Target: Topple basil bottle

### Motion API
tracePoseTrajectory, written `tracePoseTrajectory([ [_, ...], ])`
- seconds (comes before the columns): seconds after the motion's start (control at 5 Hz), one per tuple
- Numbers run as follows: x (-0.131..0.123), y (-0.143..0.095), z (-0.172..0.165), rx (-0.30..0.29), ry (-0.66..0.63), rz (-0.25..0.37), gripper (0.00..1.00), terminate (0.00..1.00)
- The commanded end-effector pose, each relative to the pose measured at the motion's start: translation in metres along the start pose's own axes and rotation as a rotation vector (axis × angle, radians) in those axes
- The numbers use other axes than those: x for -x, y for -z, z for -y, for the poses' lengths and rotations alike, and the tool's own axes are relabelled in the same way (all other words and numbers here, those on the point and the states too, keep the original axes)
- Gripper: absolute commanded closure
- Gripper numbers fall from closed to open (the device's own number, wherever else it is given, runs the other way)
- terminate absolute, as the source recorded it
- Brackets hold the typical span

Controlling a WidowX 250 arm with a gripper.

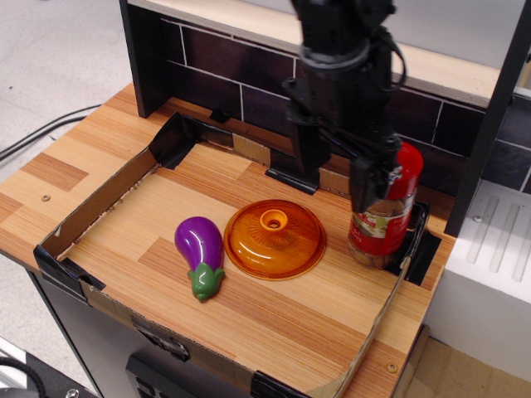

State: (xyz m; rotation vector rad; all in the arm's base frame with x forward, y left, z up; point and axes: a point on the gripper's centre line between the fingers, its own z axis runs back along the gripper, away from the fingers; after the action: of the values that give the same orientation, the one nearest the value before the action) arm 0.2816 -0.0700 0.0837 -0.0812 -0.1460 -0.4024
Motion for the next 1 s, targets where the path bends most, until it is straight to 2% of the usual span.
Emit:
tracePoseTrajectory([
  [0.0, -0.021, -0.01, 0.005, 0.003, 0.003, 0.038, 0.0, 0.0],
  [0.4, -0.026, -0.009, 0.015, 0.011, 0.008, 0.034, 0.0, 0.0],
  [0.8, -0.035, -0.003, 0.021, -0.022, -0.028, 0.076, 0.0, 0.0],
])
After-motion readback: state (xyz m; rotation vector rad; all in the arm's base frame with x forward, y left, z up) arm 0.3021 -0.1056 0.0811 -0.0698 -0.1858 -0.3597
